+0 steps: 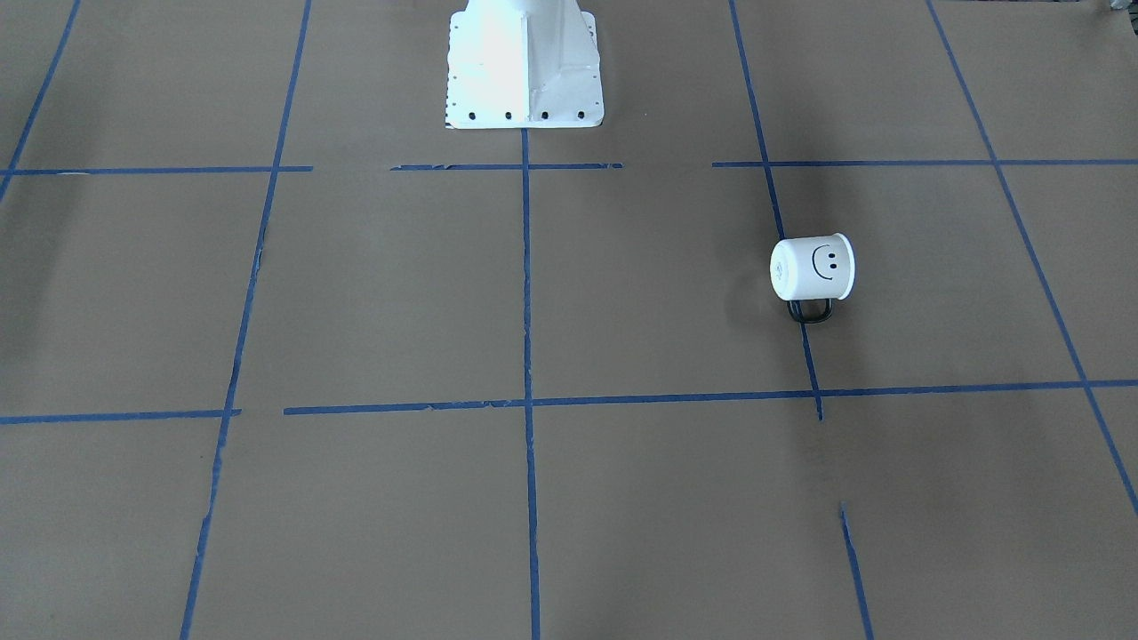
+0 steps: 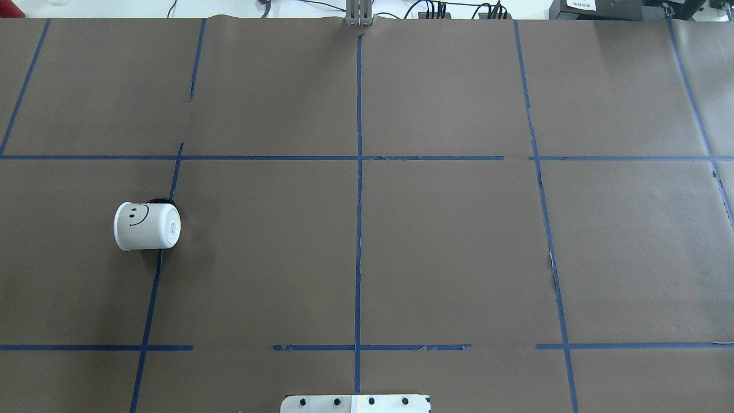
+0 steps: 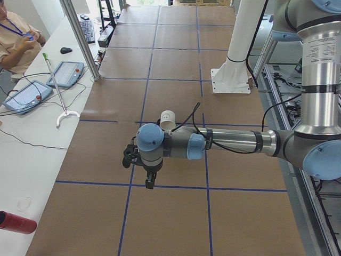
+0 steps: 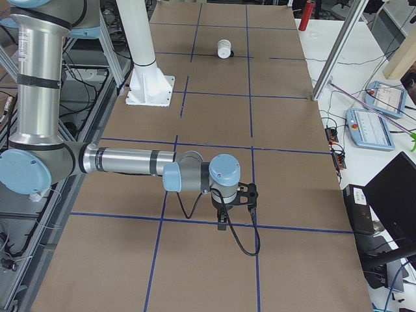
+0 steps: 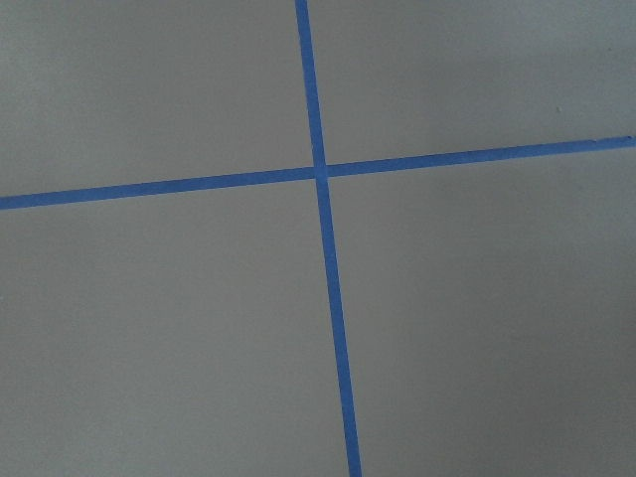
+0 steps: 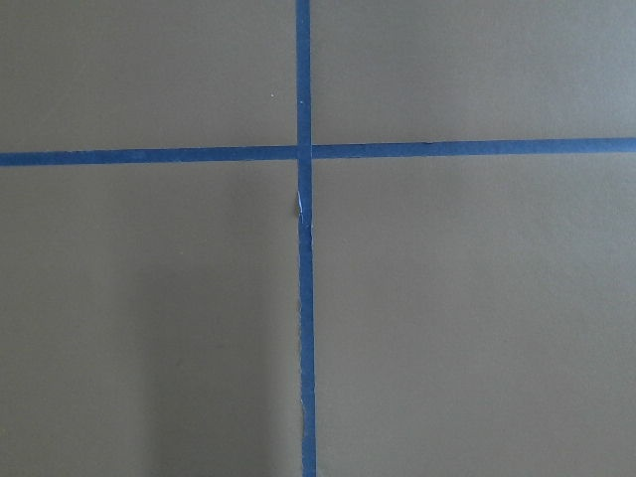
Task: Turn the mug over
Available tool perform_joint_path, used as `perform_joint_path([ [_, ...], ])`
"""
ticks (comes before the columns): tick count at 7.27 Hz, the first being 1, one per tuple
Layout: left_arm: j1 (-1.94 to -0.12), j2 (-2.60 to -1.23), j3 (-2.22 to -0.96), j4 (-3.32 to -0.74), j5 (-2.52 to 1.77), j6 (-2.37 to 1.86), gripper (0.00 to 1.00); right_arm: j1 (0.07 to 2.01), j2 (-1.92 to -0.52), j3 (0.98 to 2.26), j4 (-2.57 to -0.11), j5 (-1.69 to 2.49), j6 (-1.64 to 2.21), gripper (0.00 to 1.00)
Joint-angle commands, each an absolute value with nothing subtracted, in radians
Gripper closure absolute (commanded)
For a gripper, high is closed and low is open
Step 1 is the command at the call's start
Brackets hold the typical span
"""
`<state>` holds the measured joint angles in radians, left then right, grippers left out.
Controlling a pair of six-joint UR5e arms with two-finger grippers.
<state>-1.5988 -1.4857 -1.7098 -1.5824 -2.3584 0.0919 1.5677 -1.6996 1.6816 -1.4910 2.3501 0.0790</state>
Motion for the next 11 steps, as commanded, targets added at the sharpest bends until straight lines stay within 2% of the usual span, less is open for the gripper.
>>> perform_joint_path([
  [1, -1.598, -1.497, -1.709, -1.577, -2.322, 0.091, 0.00, 1.568, -1.700, 1.681, -1.491, 2.350, 0.078, 0.00],
  [2, -1.598, -1.514, -1.723, -1.575, -2.338, 0.081, 0.00, 1.568, -1.700, 1.683, -1.491, 2.350, 0.080, 0.00],
  [4, -1.598, -1.519, -1.672, -1.585, -2.361, 0.084, 0.00, 1.568, -1.700, 1.683, -1.491, 2.350, 0.078, 0.00],
  [8, -1.588, -1.505, -1.660, -1.784, -2.416, -0.011, 0.00, 1.568, -1.700, 1.681, -1.491, 2.350, 0.078, 0.00],
  [9, -1.530, -1.505, -1.652, -1.916, -2.457, -0.175, 0.00, 1.568, -1.700, 1.681, -1.491, 2.350, 0.078, 0.00],
  [11, -1.465, -1.505, -1.501, -2.259, -2.456, -0.457, 0.00, 1.568, -1.700, 1.681, -1.491, 2.350, 0.078, 0.00],
])
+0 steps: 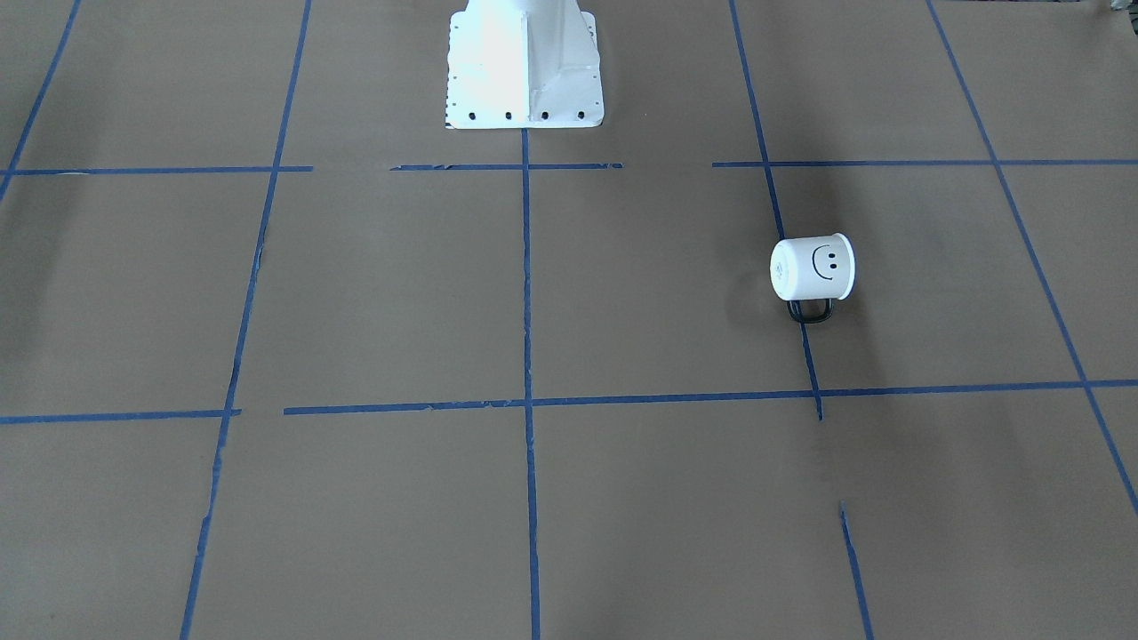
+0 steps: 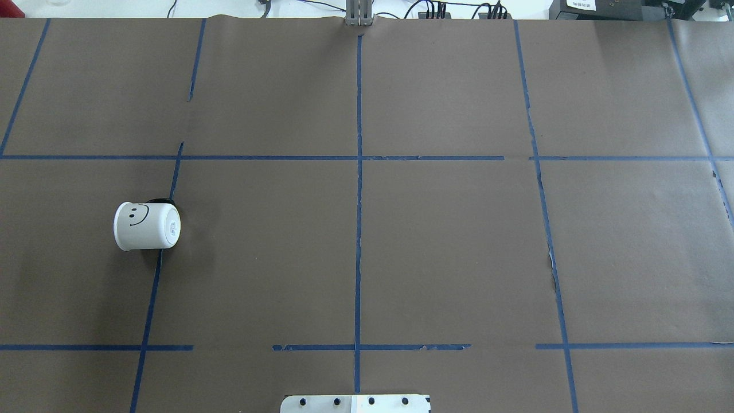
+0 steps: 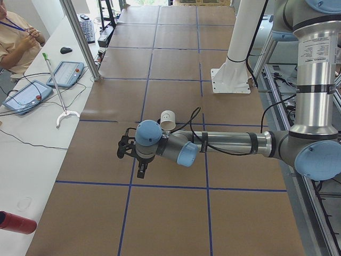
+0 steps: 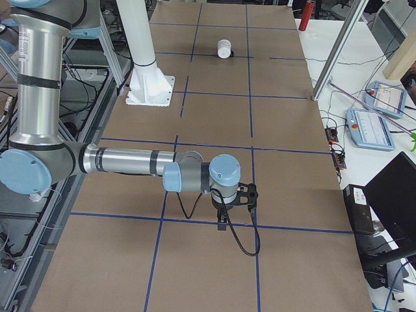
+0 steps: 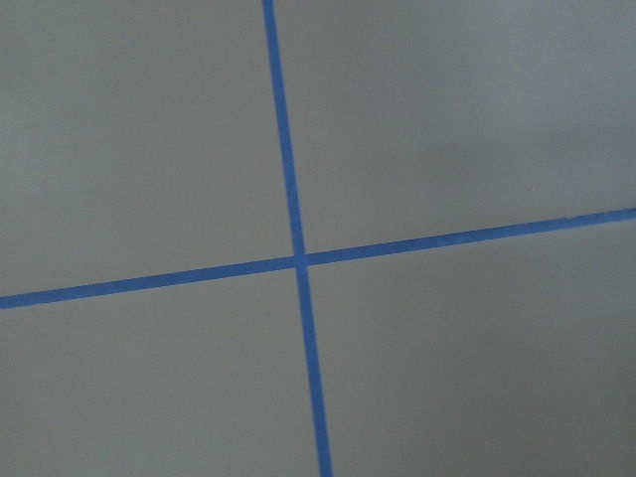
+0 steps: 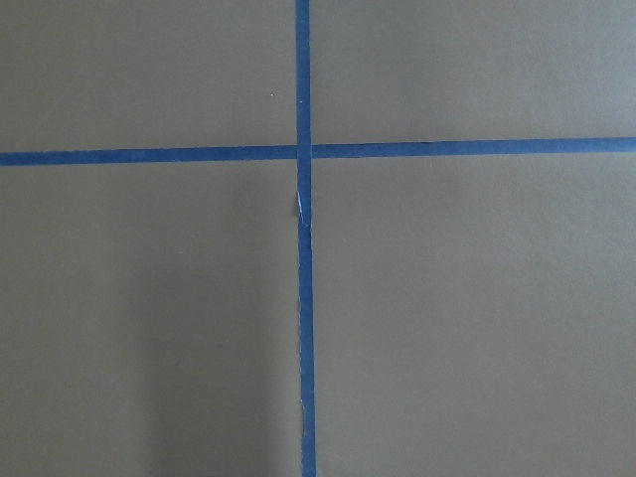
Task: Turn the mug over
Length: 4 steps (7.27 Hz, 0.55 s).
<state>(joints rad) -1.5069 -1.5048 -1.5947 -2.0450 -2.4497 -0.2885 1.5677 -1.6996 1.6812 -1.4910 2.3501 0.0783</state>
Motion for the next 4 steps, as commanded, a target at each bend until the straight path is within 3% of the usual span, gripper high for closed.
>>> perform_joint_path([
  [1, -1.439, -1.506, -1.435, -2.422, -2.450, -0.576, 0.00, 1.568, -1.700, 1.683, -1.491, 2.350, 0.078, 0.00],
  [4, -1.274, -1.512, -1.407, -2.731, -2.360, -0.991, 0.00, 1.568, -1.700, 1.681, -1.491, 2.350, 0.078, 0.00],
])
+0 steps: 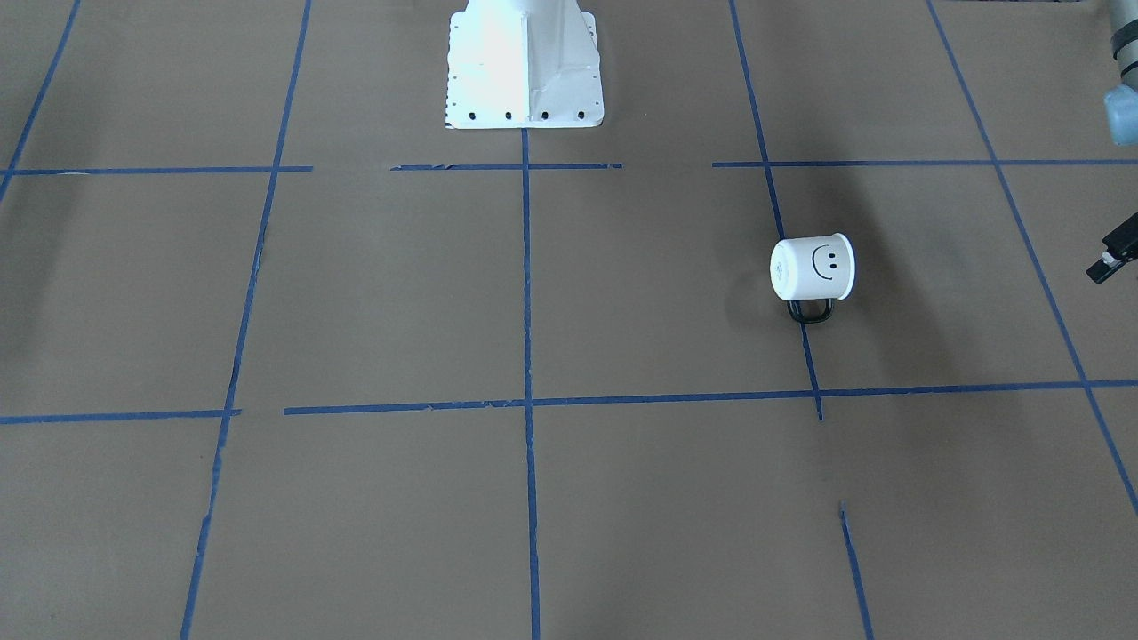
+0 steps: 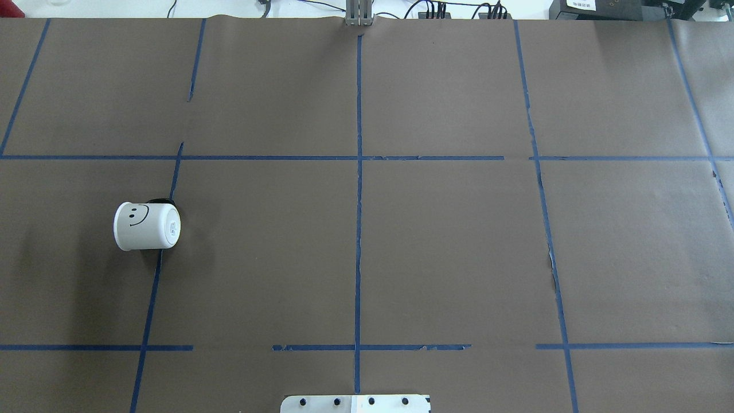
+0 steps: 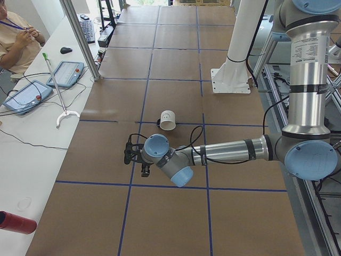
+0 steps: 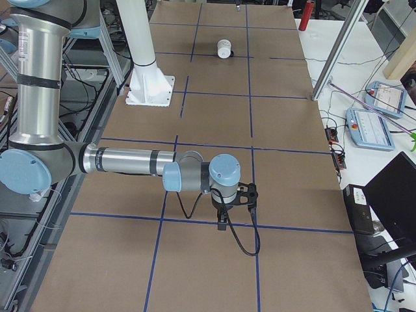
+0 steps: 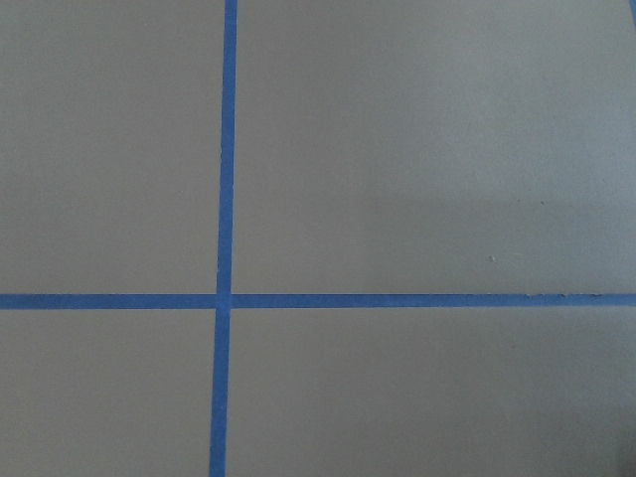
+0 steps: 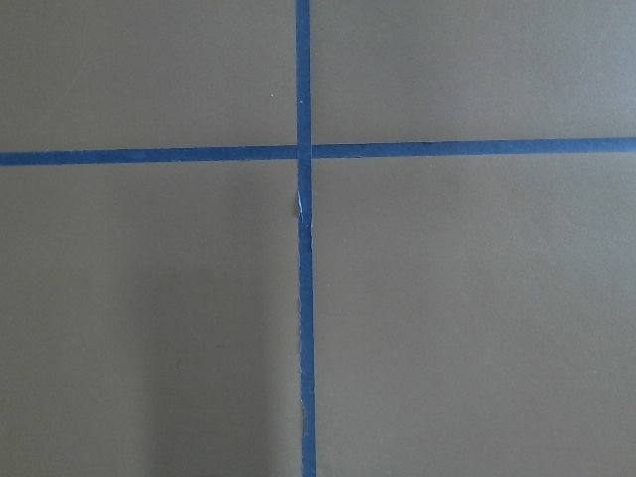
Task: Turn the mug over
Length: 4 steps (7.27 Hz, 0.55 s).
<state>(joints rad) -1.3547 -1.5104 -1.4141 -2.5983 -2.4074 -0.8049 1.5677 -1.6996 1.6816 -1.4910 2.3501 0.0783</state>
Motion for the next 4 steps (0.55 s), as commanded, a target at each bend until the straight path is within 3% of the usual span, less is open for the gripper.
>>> perform_joint_path([
  [1, -1.193, -1.526, -1.401, -2.829, -2.276, -1.173, 0.00, 1.568, -1.700, 1.681, -1.491, 2.350, 0.078, 0.00],
  [4, -1.135, -1.543, -1.324, -3.143, -2.230, -1.464, 0.00, 1.568, -1.700, 1.681, -1.491, 2.350, 0.078, 0.00],
])
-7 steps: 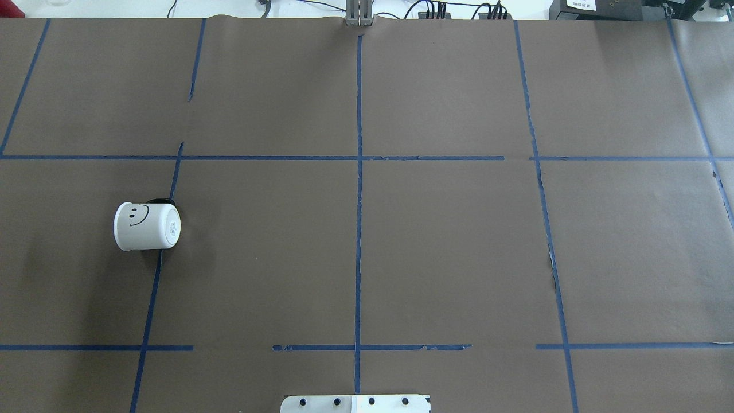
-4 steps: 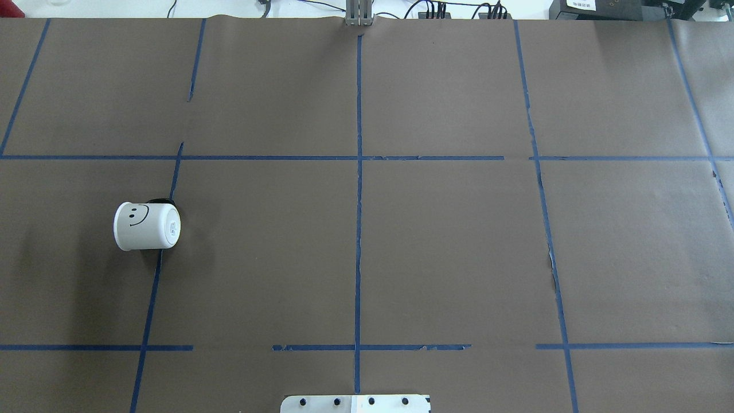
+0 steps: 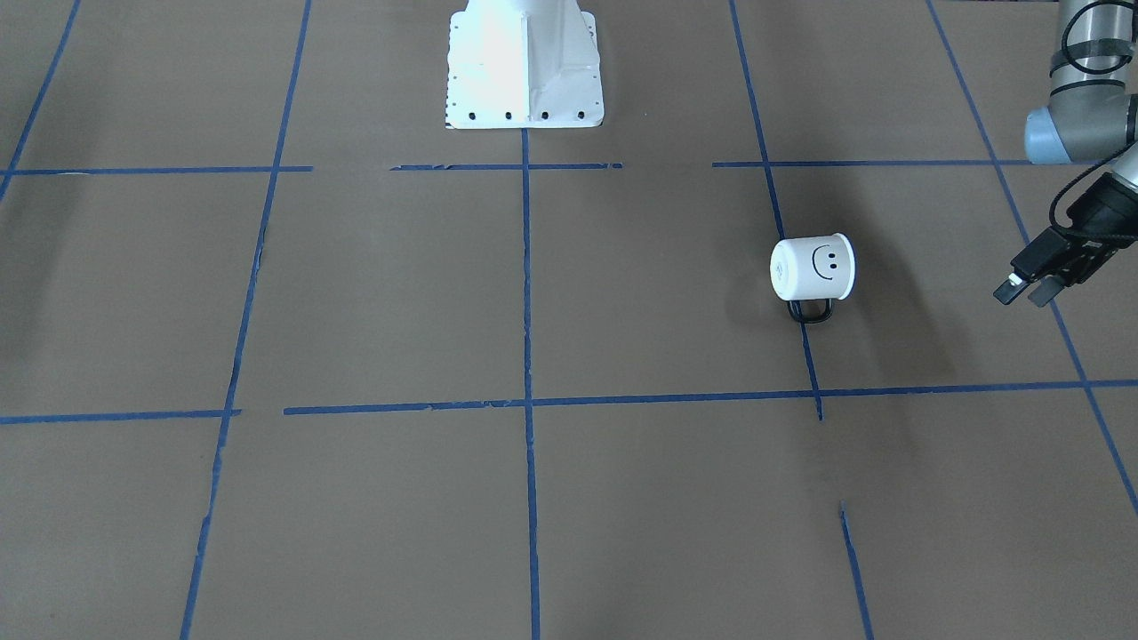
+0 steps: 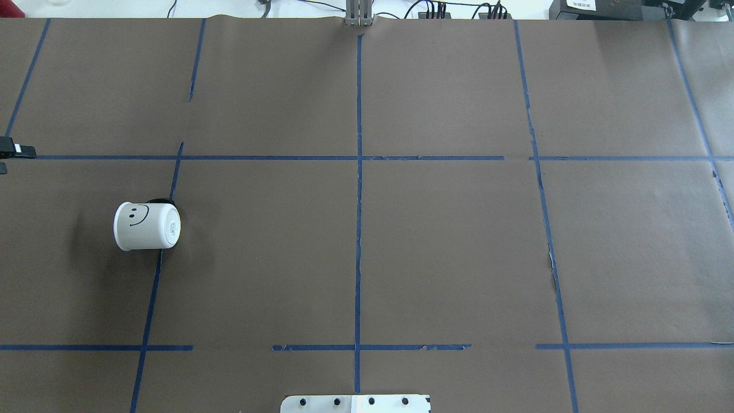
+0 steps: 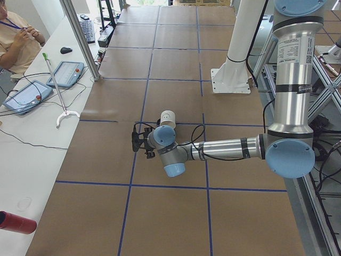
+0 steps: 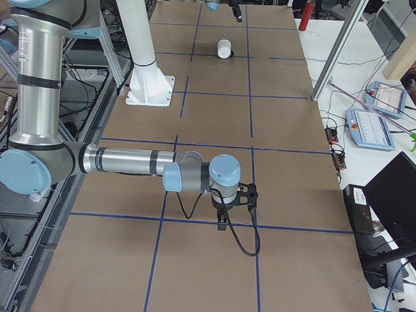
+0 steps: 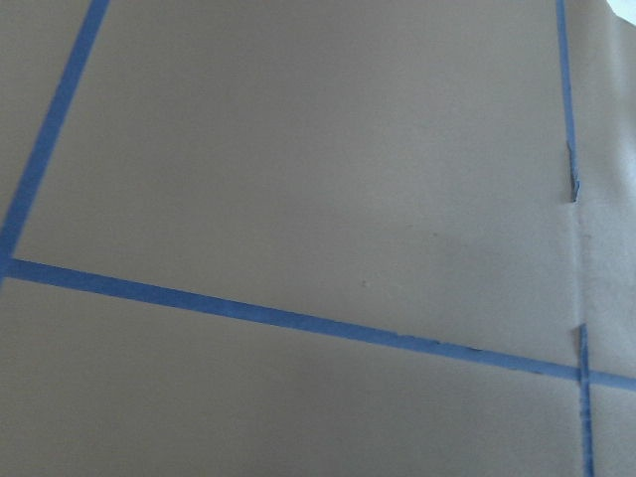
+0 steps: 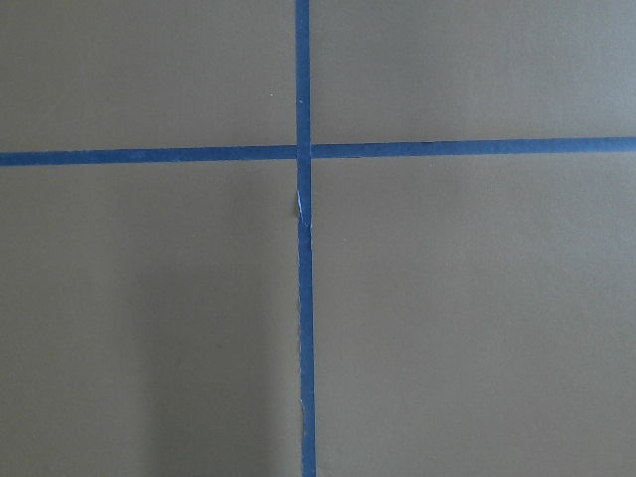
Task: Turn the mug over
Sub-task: 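Move the left gripper toward the open end of the sideways white mug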
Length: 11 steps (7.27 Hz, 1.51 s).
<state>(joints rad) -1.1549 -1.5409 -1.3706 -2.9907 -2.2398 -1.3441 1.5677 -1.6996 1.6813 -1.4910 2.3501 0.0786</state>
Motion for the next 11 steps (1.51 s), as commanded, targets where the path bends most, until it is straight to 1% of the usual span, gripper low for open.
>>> perform_joint_path([
  [1, -1.128, -1.545, -1.312, -3.240, -2.230, -1.565, 0.00, 1.568, -1.700, 1.681, -1.491, 2.350, 0.080, 0.00],
  [3, -1.044, -1.554, -1.309, -3.333, -2.129, -1.726, 0.00, 1.568, -1.700, 1.681, -1.491, 2.350, 0.078, 0.00],
  [4, -0.967, -1.554, -1.307, -3.418, -2.014, -1.820, 0.00, 1.568, -1.700, 1.681, -1.491, 2.350, 0.078, 0.00],
  [6, -0.895, -1.554, -1.305, -3.569, -1.905, -1.925, 0.00, 1.568, -1.700, 1.681, -1.491, 2.350, 0.080, 0.00],
  [7, -0.808, -1.568, -1.301, -3.588, -1.800, -1.951, 0.00, 1.568, -1.700, 1.681, -1.491, 2.350, 0.078, 0.00],
  [8, -0.772, -1.569, -1.277, -3.605, -1.754, -1.950, 0.03, 1.568, -1.700, 1.681, -1.491, 2.350, 0.078, 0.00],
  [9, -0.767, -1.569, -1.273, -3.606, -1.756, -1.945, 0.04, 1.568, -1.700, 1.681, -1.491, 2.350, 0.078, 0.00],
  [10, -0.764, -1.569, -1.238, -3.617, -1.758, -1.937, 0.05, 1.568, -1.700, 1.681, -1.491, 2.350, 0.078, 0.00],
  [11, -0.738, -1.578, -1.218, -3.685, -1.759, -1.948, 0.05, 1.568, -1.700, 1.681, -1.491, 2.350, 0.078, 0.00],
])
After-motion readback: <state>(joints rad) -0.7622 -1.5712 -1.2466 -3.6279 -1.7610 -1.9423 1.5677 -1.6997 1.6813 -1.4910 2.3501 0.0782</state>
